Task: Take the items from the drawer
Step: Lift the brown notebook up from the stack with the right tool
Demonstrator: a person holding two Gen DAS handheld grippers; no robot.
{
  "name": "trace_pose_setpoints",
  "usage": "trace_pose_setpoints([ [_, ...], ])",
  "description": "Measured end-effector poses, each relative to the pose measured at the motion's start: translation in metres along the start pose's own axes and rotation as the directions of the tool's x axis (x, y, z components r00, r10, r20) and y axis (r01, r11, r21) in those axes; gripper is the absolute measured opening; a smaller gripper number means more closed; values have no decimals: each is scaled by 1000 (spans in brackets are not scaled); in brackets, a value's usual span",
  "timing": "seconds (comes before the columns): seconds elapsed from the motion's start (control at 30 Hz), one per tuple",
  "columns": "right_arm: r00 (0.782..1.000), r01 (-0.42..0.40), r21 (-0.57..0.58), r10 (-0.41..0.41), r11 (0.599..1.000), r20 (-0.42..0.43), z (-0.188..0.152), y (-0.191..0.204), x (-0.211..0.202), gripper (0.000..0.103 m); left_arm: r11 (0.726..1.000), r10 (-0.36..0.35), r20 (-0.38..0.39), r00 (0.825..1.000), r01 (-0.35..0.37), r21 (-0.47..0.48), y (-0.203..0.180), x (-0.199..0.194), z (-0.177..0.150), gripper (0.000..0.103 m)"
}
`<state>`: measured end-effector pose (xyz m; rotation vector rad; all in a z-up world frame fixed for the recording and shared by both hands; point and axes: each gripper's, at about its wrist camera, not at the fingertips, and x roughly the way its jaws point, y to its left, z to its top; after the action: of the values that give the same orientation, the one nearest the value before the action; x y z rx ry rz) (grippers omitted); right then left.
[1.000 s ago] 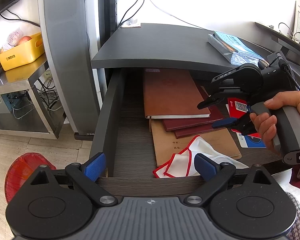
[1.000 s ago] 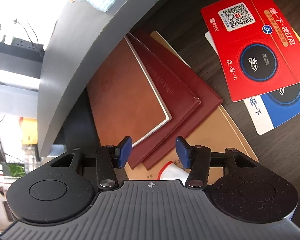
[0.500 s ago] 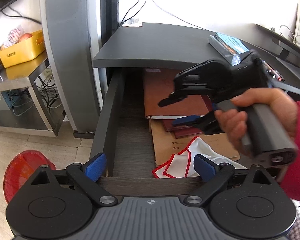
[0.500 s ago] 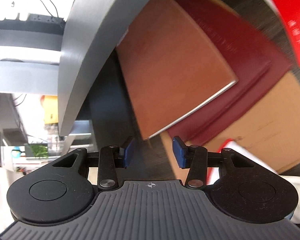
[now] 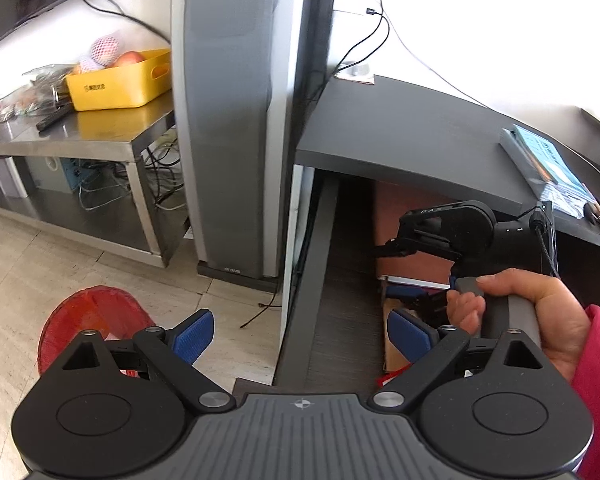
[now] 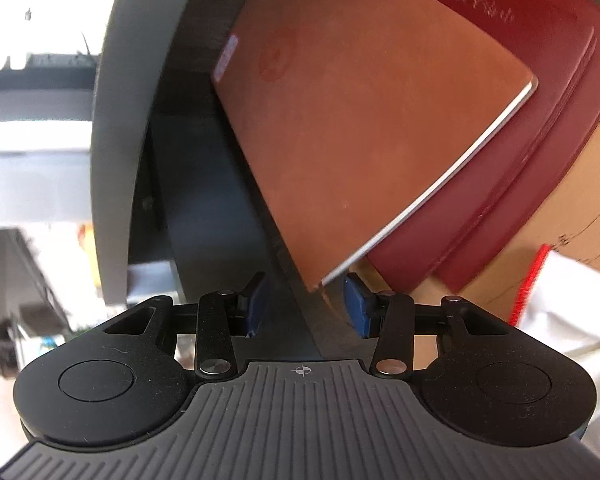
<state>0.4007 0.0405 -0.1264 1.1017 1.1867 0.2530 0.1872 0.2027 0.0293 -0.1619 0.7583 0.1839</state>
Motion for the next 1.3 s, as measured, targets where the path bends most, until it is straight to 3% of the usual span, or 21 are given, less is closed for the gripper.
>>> trace_pose_setpoints([
  [0.17,997,-30,50,27,998,66,-7,-1,1,45,1000,4,-4,1000,-4,-11,2,0,-2,94],
  [0.33,992,-30,-21,33,999,125,-15,12,-19,41,1000,6,4,1000,-6,-15,4,-1,-3,94],
  [0.47,974,-31,-214,78,976,214,-29,33,-46,35,1000,9,6,1000,-9,-24,6,-2,-3,94],
  [0.6,933,-10,-387,148,922,329,-37,48,-76,34,999,11,9,1000,-11,-32,7,-2,-2,94],
  [0.67,923,-73,-295,177,953,343,-25,32,-95,36,999,9,10,1000,-9,-36,7,-2,-2,94],
  [0.77,924,-205,-31,204,978,323,0,-11,-104,46,999,1,8,1000,-1,-39,5,-3,-2,94],
  [0.87,926,-203,97,159,974,343,10,-34,-104,46,999,-1,7,1000,1,-36,3,-4,-2,94],
  [0.97,939,-121,100,81,988,334,10,-40,-104,29,999,-3,4,1000,3,-35,1,-4,-3,94],
  [1.3,948,-72,-49,83,996,306,-1,-8,-150,16,998,-61,-9,998,61,-30,-18,-14,-6,94],
])
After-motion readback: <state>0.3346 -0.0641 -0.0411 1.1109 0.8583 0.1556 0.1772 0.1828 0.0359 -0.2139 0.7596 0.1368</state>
